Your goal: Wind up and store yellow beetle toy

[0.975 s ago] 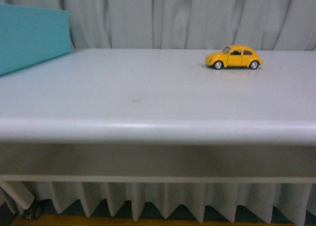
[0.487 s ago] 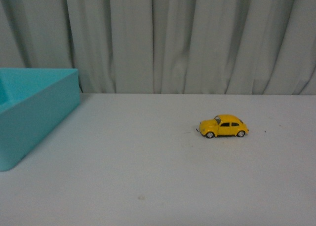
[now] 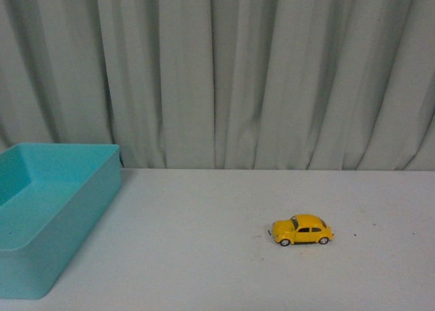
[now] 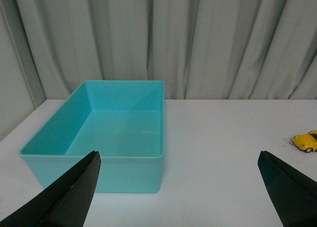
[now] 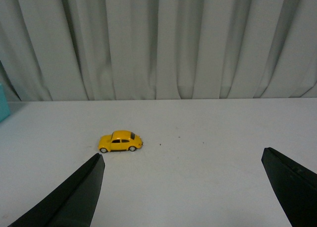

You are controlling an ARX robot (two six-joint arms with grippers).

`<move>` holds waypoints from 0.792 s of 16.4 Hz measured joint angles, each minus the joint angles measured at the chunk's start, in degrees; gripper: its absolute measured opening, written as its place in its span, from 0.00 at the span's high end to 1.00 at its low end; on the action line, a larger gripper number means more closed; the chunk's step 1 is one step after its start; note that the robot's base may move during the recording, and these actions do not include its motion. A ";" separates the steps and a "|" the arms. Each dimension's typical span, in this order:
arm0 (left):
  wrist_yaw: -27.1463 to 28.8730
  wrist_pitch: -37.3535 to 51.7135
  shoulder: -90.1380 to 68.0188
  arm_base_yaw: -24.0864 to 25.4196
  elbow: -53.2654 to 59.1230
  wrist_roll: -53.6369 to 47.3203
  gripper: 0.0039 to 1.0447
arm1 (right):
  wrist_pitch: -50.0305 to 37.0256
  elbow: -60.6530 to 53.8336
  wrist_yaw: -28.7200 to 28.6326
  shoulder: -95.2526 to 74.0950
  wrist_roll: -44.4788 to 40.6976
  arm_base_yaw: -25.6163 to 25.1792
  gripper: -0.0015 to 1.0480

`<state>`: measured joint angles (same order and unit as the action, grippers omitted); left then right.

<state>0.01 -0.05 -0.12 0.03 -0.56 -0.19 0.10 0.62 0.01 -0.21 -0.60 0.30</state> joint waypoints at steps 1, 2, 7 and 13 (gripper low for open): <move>0.02 -0.11 0.00 0.00 0.00 0.02 0.06 | 0.07 0.00 0.00 0.00 -0.02 0.00 0.06; 0.02 -0.09 0.00 0.00 0.00 0.00 0.06 | 0.04 0.00 0.00 0.00 -0.02 0.00 0.06; 0.02 -0.11 0.00 0.00 0.00 0.02 0.06 | 0.09 0.00 0.00 0.00 -0.02 0.00 0.06; 0.02 -0.11 0.00 0.00 0.00 0.02 0.06 | 0.09 0.00 0.00 0.00 -0.02 0.00 0.06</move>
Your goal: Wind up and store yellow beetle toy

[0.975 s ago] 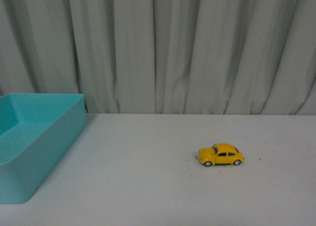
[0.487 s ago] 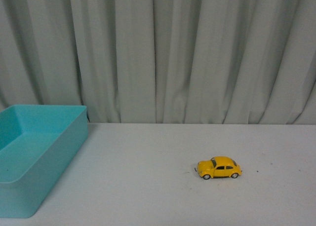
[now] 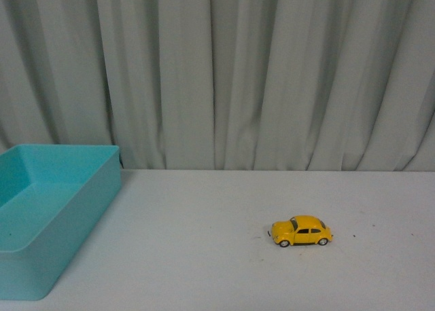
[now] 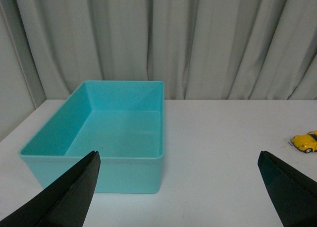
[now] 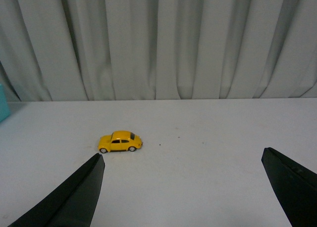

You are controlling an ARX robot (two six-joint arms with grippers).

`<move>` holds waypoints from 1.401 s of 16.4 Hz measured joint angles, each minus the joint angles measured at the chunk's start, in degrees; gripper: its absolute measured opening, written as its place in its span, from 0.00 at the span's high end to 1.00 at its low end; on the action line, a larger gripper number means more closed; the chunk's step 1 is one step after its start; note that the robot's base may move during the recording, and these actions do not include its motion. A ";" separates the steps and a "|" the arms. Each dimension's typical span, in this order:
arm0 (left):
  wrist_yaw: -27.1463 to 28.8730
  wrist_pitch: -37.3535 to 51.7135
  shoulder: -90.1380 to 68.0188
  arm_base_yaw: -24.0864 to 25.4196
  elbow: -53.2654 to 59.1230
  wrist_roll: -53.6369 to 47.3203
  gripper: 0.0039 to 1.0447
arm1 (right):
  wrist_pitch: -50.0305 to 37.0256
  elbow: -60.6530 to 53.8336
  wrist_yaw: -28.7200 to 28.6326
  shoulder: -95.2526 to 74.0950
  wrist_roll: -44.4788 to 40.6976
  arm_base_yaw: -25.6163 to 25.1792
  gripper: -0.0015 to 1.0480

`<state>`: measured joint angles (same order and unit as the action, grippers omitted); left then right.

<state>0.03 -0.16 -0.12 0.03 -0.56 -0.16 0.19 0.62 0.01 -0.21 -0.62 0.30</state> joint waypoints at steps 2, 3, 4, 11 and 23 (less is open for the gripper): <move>0.00 -0.02 0.00 0.00 0.00 0.00 0.06 | 0.02 0.00 0.00 0.00 0.00 0.00 0.06; 0.00 -0.02 0.00 0.00 0.00 -0.02 0.06 | 0.00 0.00 0.00 0.00 0.00 0.00 0.06; 0.00 0.00 0.00 0.00 0.00 0.00 0.06 | 0.00 0.00 0.00 0.00 0.00 0.00 0.06; 0.00 -0.02 0.00 0.00 0.00 0.00 0.06 | 0.00 0.00 0.00 0.00 0.00 0.00 0.06; 0.00 -0.07 0.00 0.00 0.00 0.00 0.06 | 0.04 0.00 0.00 -0.02 0.00 0.00 0.06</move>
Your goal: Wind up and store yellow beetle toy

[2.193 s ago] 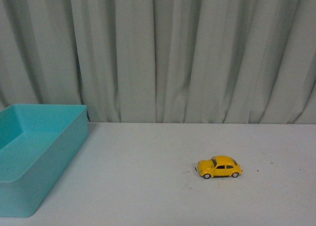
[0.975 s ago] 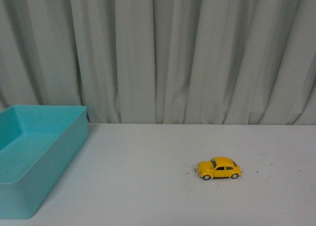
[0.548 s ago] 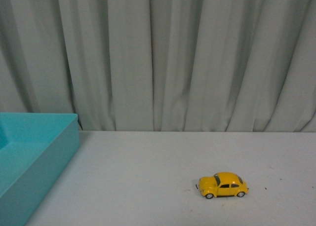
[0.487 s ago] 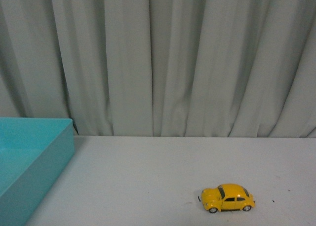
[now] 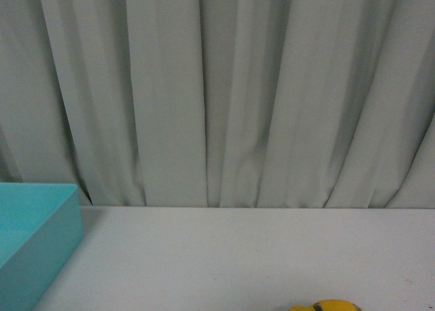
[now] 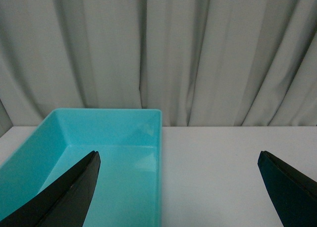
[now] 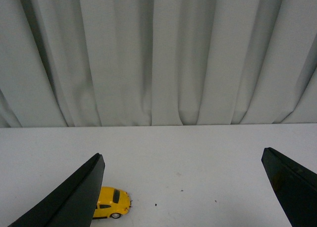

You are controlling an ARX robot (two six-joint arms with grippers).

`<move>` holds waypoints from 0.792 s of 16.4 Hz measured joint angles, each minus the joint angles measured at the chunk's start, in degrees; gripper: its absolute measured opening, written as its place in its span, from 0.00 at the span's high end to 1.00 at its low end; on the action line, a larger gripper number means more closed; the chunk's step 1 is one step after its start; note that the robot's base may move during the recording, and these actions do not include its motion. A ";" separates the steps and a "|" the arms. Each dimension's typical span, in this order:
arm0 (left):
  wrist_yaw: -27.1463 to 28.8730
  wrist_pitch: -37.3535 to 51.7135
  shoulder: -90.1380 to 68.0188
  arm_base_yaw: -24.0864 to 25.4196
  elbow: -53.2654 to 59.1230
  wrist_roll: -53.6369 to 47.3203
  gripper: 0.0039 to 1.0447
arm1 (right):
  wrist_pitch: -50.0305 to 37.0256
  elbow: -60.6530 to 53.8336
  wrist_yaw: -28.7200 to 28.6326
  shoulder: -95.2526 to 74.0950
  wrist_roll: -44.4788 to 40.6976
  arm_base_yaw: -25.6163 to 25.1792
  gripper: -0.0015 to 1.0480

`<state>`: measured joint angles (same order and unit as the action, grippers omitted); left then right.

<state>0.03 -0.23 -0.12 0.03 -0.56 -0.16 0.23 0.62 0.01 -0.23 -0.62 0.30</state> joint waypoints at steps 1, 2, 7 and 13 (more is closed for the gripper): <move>0.00 0.02 0.00 0.00 0.00 0.00 0.06 | -0.02 0.00 0.00 0.00 0.00 0.00 0.06; 0.00 0.02 0.00 0.00 0.00 0.00 0.06 | -0.02 0.00 0.00 0.00 0.00 0.00 0.06; 0.00 0.02 0.00 0.00 0.00 0.00 0.06 | -0.02 0.00 0.00 0.00 0.00 0.00 0.06; 0.04 0.02 0.00 0.00 0.00 0.00 0.06 | -6.45 -0.24 4.66 -2.60 -0.83 1.22 0.06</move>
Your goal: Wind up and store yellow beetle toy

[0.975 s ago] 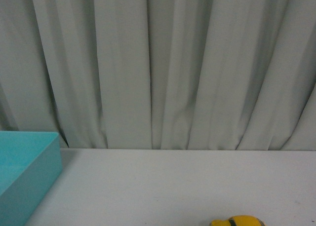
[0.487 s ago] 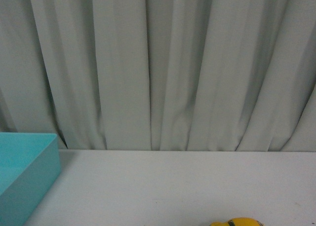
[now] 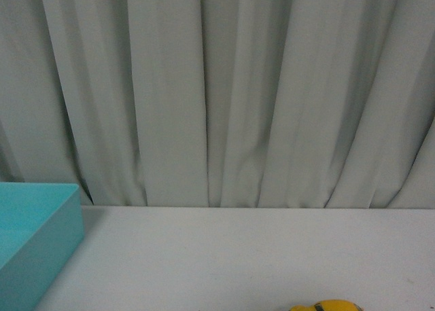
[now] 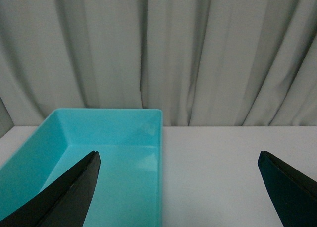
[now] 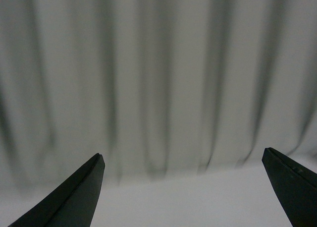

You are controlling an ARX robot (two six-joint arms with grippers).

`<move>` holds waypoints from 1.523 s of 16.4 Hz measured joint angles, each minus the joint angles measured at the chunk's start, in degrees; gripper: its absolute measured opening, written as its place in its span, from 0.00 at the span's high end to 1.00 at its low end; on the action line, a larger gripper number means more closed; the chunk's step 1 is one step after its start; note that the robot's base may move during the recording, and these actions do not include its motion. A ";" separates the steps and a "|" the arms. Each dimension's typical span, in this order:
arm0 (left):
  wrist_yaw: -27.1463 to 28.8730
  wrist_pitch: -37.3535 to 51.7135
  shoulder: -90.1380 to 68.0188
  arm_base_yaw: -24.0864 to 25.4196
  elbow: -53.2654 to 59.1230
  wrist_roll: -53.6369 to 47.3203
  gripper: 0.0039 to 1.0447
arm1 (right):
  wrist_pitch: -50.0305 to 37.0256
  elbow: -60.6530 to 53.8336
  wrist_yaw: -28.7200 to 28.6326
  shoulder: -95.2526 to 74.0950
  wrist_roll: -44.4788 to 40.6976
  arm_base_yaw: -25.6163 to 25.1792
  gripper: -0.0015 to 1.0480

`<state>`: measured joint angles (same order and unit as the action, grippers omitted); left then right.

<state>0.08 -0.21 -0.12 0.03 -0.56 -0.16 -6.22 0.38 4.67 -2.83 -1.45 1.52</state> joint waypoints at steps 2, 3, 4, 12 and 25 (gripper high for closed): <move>-0.17 0.07 0.00 -0.02 0.00 0.00 0.06 | -36.52 -0.28 26.62 -24.41 -3.58 4.72 0.06; -0.04 0.00 0.00 -0.02 0.00 -0.02 0.06 | -49.75 0.24 33.64 -35.63 -3.54 -1.88 0.06; -0.07 0.00 0.00 -0.02 0.00 -0.02 0.06 | -58.34 1.25 31.45 -42.42 -3.48 -5.57 0.06; -0.02 0.02 0.00 -0.04 0.00 0.00 0.06 | -45.90 36.98 -11.56 -75.97 -13.29 -8.37 0.06; -0.04 0.02 0.00 -0.04 0.00 0.00 0.06 | 24.83 63.67 -43.54 -101.92 -74.62 -6.16 0.06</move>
<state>0.03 -0.19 -0.12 -0.01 -0.56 -0.16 18.61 64.05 -38.87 -104.75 -76.07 -4.64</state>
